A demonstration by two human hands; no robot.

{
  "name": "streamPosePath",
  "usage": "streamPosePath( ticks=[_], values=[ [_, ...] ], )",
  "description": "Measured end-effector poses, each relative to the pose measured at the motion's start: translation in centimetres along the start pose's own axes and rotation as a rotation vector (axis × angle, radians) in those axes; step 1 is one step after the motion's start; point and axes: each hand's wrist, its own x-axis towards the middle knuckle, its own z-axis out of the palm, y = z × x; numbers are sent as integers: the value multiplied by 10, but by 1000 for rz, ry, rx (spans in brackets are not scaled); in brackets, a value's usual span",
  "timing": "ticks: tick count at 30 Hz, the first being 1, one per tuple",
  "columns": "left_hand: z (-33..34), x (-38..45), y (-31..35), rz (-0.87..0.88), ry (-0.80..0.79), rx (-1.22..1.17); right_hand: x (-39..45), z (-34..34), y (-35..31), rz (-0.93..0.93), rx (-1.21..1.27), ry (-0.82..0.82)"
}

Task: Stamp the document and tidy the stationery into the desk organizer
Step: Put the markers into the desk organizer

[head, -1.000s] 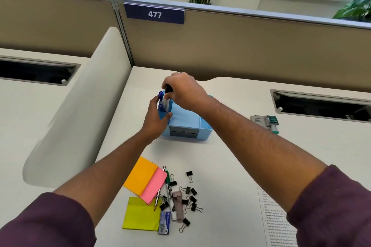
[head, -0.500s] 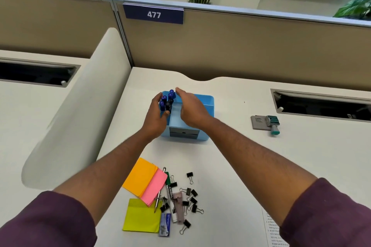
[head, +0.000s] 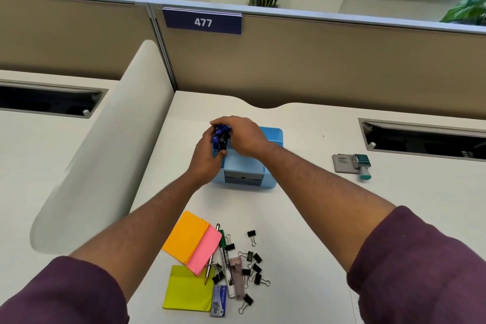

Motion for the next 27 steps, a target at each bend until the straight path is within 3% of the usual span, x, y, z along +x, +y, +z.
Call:
streamPosePath(
  ticks=[10, 15, 18, 23, 27],
  values=[
    [-1, 2, -8, -24, -20, 3, 2, -14, 18, 21, -8, 194],
    [2, 0, -10, 23, -25, 20, -4, -43, 9, -52, 108, 600],
    [2, -2, -9, -12, -18, -1, -10, -59, -6, -145, 195, 743],
    [-1, -3, -16, -53, -28, 27, -19, -52, -29, -314, 217, 663],
    [-3, -7, -17, -68, -48, 11, -23, -27, -29, -335, 139, 566]
  ],
)
